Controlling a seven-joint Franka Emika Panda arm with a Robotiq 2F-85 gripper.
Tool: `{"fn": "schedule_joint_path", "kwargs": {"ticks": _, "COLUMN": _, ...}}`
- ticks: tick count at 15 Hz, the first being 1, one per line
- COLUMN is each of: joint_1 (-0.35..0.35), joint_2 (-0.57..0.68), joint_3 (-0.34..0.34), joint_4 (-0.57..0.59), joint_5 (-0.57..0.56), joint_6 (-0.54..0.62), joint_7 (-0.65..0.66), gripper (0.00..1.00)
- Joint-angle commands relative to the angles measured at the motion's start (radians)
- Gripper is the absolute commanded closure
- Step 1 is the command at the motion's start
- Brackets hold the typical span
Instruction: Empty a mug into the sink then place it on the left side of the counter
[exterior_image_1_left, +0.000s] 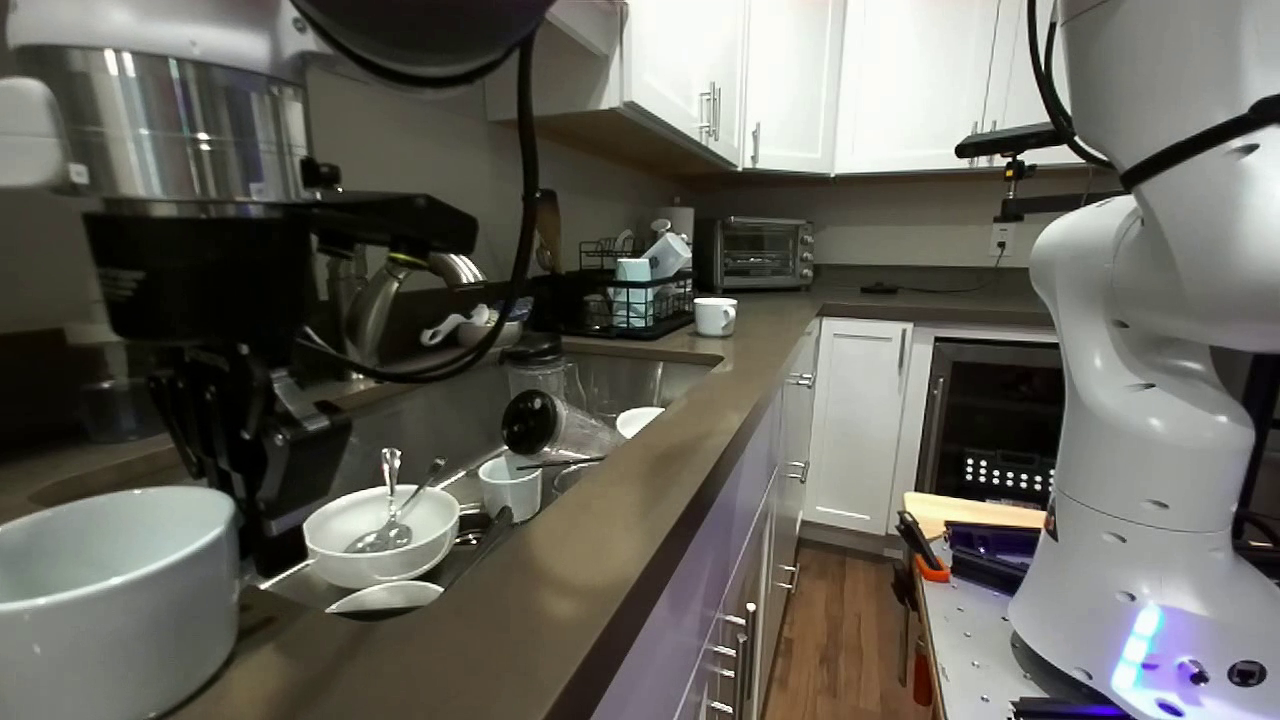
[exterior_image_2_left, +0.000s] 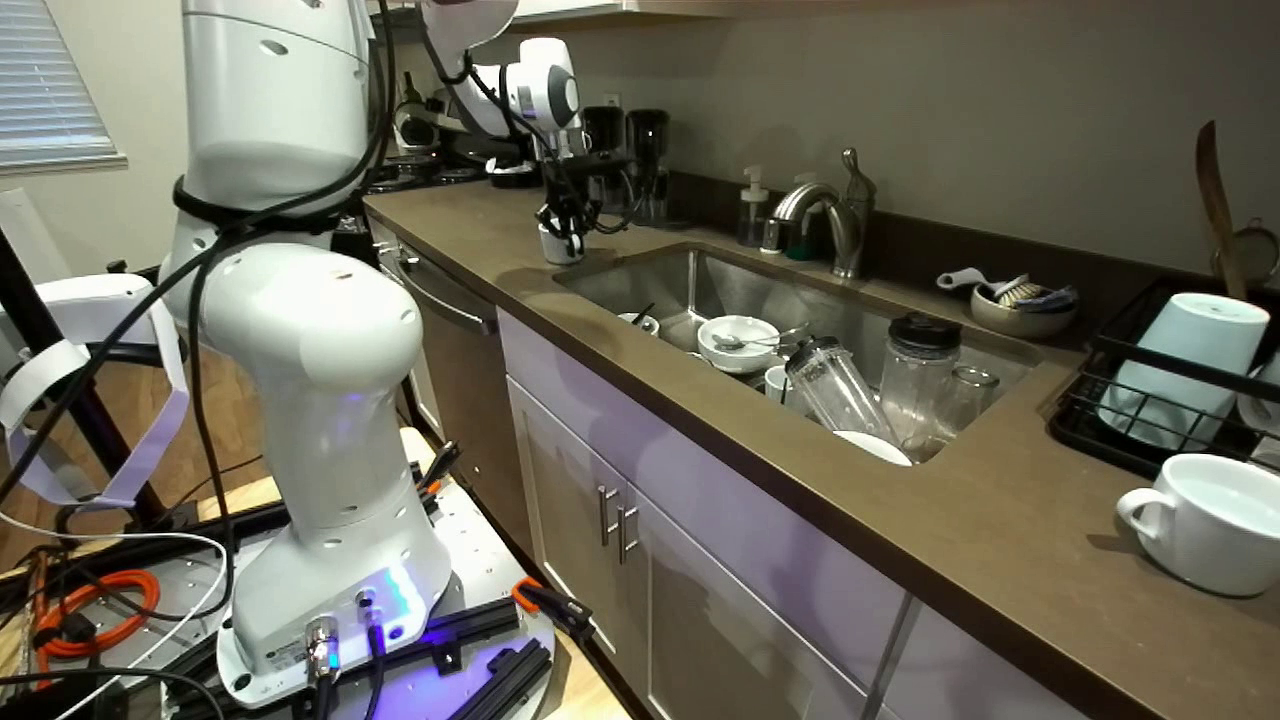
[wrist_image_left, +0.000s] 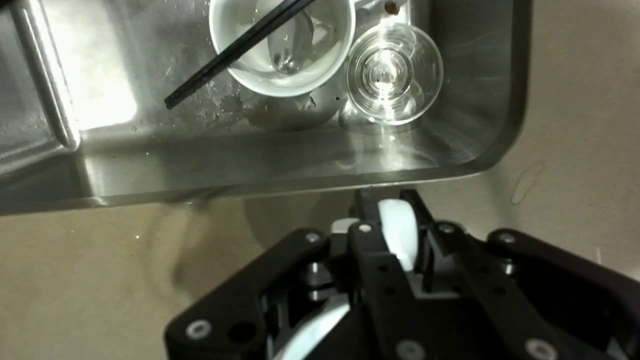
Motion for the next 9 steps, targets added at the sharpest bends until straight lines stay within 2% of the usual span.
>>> {"fn": "schedule_joint_path", "kwargs": {"ticks": 1, "joint_1": 0.02, "joint_2": 0.053, "joint_3": 0.001, "joint_4": 0.066, "joint_5": -0.009, "joint_6": -0.012, "joint_7": 0.019, "gripper": 0.96}}
{"fn": "schedule_joint_path", "kwargs": {"ticks": 9, "joint_1": 0.053, "joint_2": 0.1, "joint_3": -0.009, "joint_4": 0.139, "joint_5": -0.039, "joint_6": -0.061, "joint_7": 0.042, "gripper": 0.96}}
